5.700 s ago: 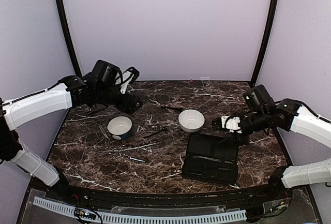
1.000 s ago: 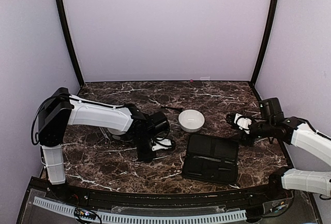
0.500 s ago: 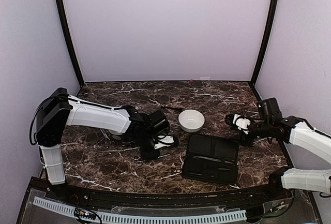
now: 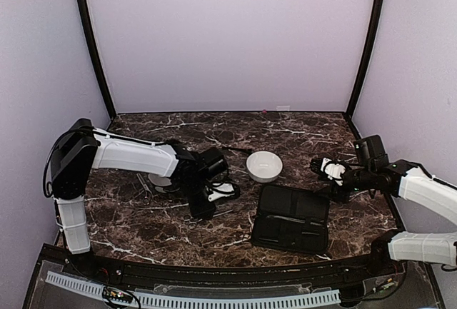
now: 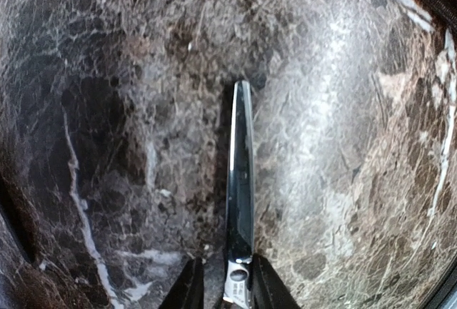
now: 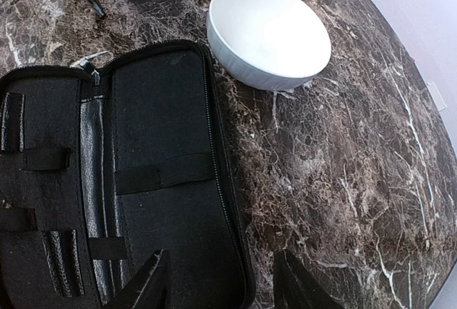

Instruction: Sort the hair-cutting tools

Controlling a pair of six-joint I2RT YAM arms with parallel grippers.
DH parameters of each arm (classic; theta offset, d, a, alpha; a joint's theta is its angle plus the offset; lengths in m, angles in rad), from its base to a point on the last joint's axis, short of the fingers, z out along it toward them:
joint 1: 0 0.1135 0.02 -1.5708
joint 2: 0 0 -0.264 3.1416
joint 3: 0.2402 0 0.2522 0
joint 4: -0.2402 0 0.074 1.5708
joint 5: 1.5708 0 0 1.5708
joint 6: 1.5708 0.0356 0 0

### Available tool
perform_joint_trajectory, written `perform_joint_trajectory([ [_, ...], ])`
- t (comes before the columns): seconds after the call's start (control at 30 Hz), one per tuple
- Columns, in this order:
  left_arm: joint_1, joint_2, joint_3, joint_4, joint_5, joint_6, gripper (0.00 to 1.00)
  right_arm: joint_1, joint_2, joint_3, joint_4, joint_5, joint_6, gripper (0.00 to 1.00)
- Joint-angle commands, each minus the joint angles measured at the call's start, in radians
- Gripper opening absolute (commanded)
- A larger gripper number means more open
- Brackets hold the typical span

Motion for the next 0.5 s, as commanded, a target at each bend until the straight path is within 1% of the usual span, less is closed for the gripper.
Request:
perform_joint_trajectory([
  [0.0, 0.006, 0.018, -0.005, -0.138, 0.03, -0.02, 0.23, -0.006, -0.006, 0.019, 0.018, -0.002, 0.006, 0.49],
  [0.07, 0.006, 0.003, 0.002, -0.152, 0.029, -0.023, 0.27, -0.006, -0.011, 0.013, 0.022, 0.007, 0.005, 0.49],
  [0.17, 0.006, -0.027, -0.003, -0.163, 0.031, -0.032, 0.29, -0.006, -0.012, 0.013, 0.026, 0.01, 0.005, 0.49],
  [0.37, 0.006, -0.016, -0.014, -0.142, -0.034, -0.04, 0.26, -0.006, -0.016, 0.009, 0.03, 0.016, 0.005, 0.49],
  [0.47, 0.006, 0.003, -0.019, -0.128, -0.046, -0.045, 0.23, -0.006, -0.016, 0.013, 0.027, 0.016, 0.005, 0.49],
])
